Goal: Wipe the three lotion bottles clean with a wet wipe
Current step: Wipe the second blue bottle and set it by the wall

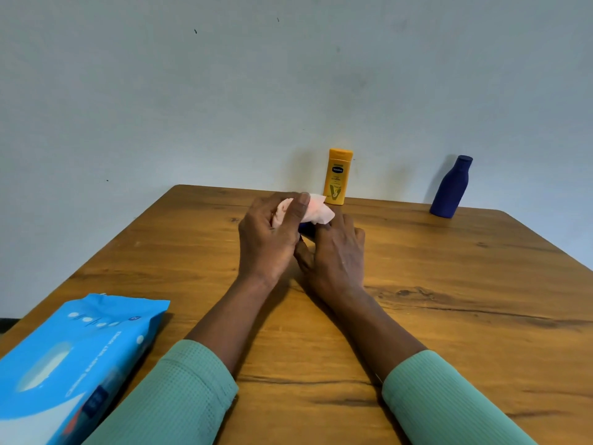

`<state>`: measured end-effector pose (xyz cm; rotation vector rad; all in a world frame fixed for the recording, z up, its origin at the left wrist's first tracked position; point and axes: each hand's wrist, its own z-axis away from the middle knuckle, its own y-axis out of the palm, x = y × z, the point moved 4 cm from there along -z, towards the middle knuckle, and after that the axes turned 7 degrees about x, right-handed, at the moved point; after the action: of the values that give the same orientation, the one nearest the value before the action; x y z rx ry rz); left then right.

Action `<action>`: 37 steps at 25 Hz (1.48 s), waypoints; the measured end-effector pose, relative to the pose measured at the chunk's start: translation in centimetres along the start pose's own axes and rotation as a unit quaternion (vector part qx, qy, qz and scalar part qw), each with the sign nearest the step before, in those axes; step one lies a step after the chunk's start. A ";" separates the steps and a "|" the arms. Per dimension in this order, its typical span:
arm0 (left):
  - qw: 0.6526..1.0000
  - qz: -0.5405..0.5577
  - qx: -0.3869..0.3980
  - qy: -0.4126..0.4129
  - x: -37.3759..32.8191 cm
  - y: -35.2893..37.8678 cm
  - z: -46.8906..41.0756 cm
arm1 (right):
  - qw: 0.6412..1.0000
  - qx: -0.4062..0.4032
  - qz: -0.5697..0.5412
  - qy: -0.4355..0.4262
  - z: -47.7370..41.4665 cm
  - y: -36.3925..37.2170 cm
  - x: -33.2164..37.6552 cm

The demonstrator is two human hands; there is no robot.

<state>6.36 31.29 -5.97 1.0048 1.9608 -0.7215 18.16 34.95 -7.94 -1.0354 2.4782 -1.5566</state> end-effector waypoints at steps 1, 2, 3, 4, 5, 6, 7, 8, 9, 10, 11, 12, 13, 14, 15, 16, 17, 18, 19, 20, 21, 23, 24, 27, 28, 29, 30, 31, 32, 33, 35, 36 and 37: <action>0.995 0.088 0.015 -0.041 0.2 0.2 0.0 | 1.000 -0.001 0.006 -0.005 0.0 -0.1 0.1; 0.982 0.169 0.019 -0.076 0.3 0.3 0.0 | 1.000 -0.006 0.007 -0.009 -0.1 -0.1 0.1; 0.968 0.229 0.017 -0.102 0.4 0.3 0.0 | 1.000 -0.008 0.005 -0.013 -0.3 -0.1 0.1; 0.956 0.266 0.018 -0.122 0.4 0.2 0.0 | 1.000 -0.004 0.002 -0.014 -0.4 -0.1 0.0; 0.946 0.292 0.030 -0.137 0.5 0.1 0.1 | 1.000 0.004 -0.003 -0.012 -0.5 0.0 -0.2; 0.936 0.313 0.051 -0.150 0.7 0.1 0.1 | 1.000 0.010 -0.009 -0.008 -0.6 0.0 -0.4; 0.928 0.328 0.073 -0.162 0.8 0.0 0.1 | 1.000 0.012 -0.012 -0.005 -0.7 -0.1 -0.6; 0.921 0.337 0.092 -0.170 0.8 0.0 0.1 | 1.000 0.012 -0.009 -0.004 -0.8 -0.1 -0.7; 0.920 0.336 0.102 -0.174 0.9 0.1 0.2 | 1.000 0.014 -0.002 -0.003 -0.9 -0.1 -0.7; 0.924 0.324 0.100 -0.174 1.0 0.1 0.2 | 1.000 0.019 0.005 -0.002 -1.0 -0.1 -0.7; 0.933 0.305 0.089 -0.172 1.0 0.1 0.2 | 1.000 0.027 0.011 -0.001 -1.0 -0.1 -0.7; 0.941 0.283 0.071 -0.169 1.0 0.1 0.2 | 0.999 0.035 0.019 -0.006 -1.0 0.0 -0.7; 0.948 0.267 0.052 -0.167 1.0 -0.1 0.1 | 0.999 0.041 0.027 -0.015 -0.8 0.0 -0.5; 0.950 0.262 0.035 -0.168 1.1 -0.2 0.1 | 0.998 0.042 0.032 -0.023 -0.7 0.1 -0.3; 0.948 0.268 0.024 -0.171 1.2 -0.2 0.0 | 0.998 0.041 0.033 -0.029 -0.5 0.0 -0.2; 0.942 0.285 0.021 -0.177 1.3 -0.2 0.0 | 0.998 0.040 0.029 -0.030 -0.5 0.0 -0.1; 0.933 0.309 0.026 -0.182 1.4 -0.2 0.0 | 0.999 0.041 0.023 -0.027 -0.6 -0.1 -0.1; 0.924 0.333 0.035 -0.184 1.4 -0.2 0.0 | 0.999 0.042 0.017 -0.023 -0.7 -0.2 -0.1; 0.918 0.349 0.046 -0.184 1.5 -0.2 0.0 | 0.999 0.043 0.016 -0.020 -0.7 -0.2 -0.2; 0.915 0.353 0.060 -0.183 1.7 -0.2 0.1 | 0.999 0.043 0.022 -0.018 -0.7 -0.3 -0.3; 0.915 0.352 0.077 -0.183 1.8 -0.2 0.3 | 0.998 0.044 0.033 -0.017 -0.7 -0.3 -0.5; 0.916 0.340 0.101 -0.187 2.0 -0.1 0.5 | 0.998 0.042 0.050 -0.012 -0.8 -0.3 -0.8; 0.920 0.329 0.101 -0.186 2.2 -0.2 0.5 | 0.998 0.041 0.057 -0.008 -0.8 -0.3 -0.8; 0.935 0.303 0.077 -0.169 2.5 -0.3 0.3 | 0.997 0.029 0.076 -0.007 -0.9 -0.2 -0.6; 0.937 0.299 0.067 -0.166 2.6 -0.4 0.3 | 0.996 0.024 0.084 -0.010 -0.8 -0.2 -0.4; 0.940 0.292 0.055 -0.168 2.8 -0.6 0.2 | 0.996 0.024 0.090 -0.013 -0.8 -0.2 -0.3; 0.943 0.281 0.042 -0.171 2.9 -0.9 0.2 | 0.995 0.026 0.091 -0.014 -0.7 -0.1 -0.1; 0.950 0.260 0.030 -0.171 3.2 -1.2 0.1 | 0.996 0.029 0.088 -0.015 -0.6 -0.1 0.1; 0.960 0.225 0.022 -0.163 3.4 -1.4 0.0 | 0.996 0.033 0.084 -0.015 -0.6 -0.1 0.2; 0.973 0.176 0.018 -0.151 3.6 -1.6 -0.1 | 0.996 0.037 0.082 -0.016 -0.7 0.0 0.3; 0.989 0.078 0.009 -0.128 3.7 -1.5 -0.2 | 0.995 0.050 0.080 -0.018 -0.7 0.2 0.2; 0.991 0.042 -0.003 -0.124 3.6 -1.3 -0.2 | 0.995 0.064 0.079 -0.023 -0.7 0.4 0.2; 0.992 0.012 -0.020 -0.126 3.5 -1.2 -0.1 | 0.993 0.082 0.080 -0.031 -0.7 0.6 0.2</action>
<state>4.06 32.14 -8.69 0.8657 1.7356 -0.7547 17.47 35.55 -8.00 -0.8262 2.2853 -1.6198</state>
